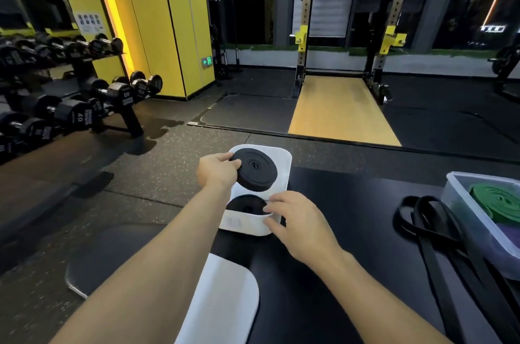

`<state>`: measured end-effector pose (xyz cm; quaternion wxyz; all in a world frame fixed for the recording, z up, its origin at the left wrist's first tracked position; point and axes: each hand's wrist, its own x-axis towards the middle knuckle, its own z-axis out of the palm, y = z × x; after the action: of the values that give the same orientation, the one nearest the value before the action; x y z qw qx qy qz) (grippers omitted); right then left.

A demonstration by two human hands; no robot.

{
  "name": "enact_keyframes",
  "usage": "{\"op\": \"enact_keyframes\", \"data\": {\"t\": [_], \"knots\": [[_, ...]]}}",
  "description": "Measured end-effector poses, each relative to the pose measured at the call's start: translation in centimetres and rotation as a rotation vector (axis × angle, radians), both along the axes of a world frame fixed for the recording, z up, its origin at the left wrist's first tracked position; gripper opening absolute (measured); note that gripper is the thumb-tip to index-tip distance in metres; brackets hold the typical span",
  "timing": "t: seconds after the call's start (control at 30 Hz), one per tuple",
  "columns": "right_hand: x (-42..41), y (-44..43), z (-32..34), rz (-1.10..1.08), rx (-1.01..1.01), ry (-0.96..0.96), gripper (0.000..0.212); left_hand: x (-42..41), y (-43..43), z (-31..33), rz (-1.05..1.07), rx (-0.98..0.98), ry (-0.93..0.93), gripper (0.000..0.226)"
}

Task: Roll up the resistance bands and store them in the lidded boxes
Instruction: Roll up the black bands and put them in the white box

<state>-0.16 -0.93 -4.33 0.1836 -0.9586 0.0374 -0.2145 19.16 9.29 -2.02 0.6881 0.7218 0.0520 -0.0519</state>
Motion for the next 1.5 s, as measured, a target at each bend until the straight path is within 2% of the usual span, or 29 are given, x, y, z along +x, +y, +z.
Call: {"op": "enact_keyframes", "data": {"t": [0.07, 0.17, 0.27, 0.43, 0.5, 0.6, 0.67, 0.77, 0.9, 1.0, 1.17, 1.3, 1.4, 1.5], "knots": [[0.8, -0.4, -0.7, 0.039, -0.038, -0.043, 0.017, 0.8, -1.3, -0.7, -0.003, 0.086, -0.032, 0.022], [1.3, -1.0, -1.7, 0.069, 0.002, -0.090, 0.017, 2.0, -2.9, -2.3, -0.019, 0.170, -0.043, 0.028], [1.1, -1.2, -2.3, 0.079, 0.064, -0.107, 0.021, 3.3, -3.9, -3.3, -0.019, 0.165, 0.007, 0.024], [1.4, -1.2, -3.2, 0.071, 0.153, -0.145, 0.021, 5.5, -4.5, -4.2, 0.001, 0.212, 0.044, 0.033], [1.6, -1.1, -3.2, 0.069, 0.164, -0.169, 0.025, 5.4, -4.4, -4.1, -0.008, 0.266, 0.039, 0.027], [1.9, -1.1, -3.4, 0.071, 0.185, -0.192, 0.028, 4.4, -4.2, -3.2, -0.069, 0.467, -0.037, 0.015], [2.0, -1.0, -3.6, 0.085, 0.213, -0.191, 0.021, 4.2, -4.2, -3.2, -0.123, 0.638, -0.086, 0.030], [2.0, -0.9, -3.8, 0.089, 0.225, -0.202, 0.017, 3.9, -4.5, -3.2, -0.200, 0.840, -0.148, 0.022], [2.1, -0.5, -3.6, 0.082, 0.228, -0.201, 0.017, 3.7, -4.3, -3.2, -0.362, 1.081, -0.287, 0.027], [2.2, -0.4, -3.7, 0.073, 0.227, -0.196, 0.019, 2.7, -4.6, -2.8, -0.484, 1.265, -0.382, 0.043], [2.2, -0.4, -3.9, 0.064, 0.254, -0.191, 0.017, 2.1, -4.6, -2.1, -0.614, 1.447, -0.380, 0.079], [1.9, -0.5, -3.7, 0.060, 0.264, -0.178, 0.018, 1.7, -4.9, -3.0, -0.576, 1.457, -0.380, 0.091], [1.6, -0.4, -3.5, 0.064, 0.252, -0.151, 0.018, 1.3, -5.1, -3.0, -0.573, 1.452, -0.441, 0.078], [1.4, -0.4, -3.6, 0.076, 0.224, -0.130, 0.018, 1.2, -4.9, -2.6, -0.633, 1.376, -0.420, 0.066]]}}
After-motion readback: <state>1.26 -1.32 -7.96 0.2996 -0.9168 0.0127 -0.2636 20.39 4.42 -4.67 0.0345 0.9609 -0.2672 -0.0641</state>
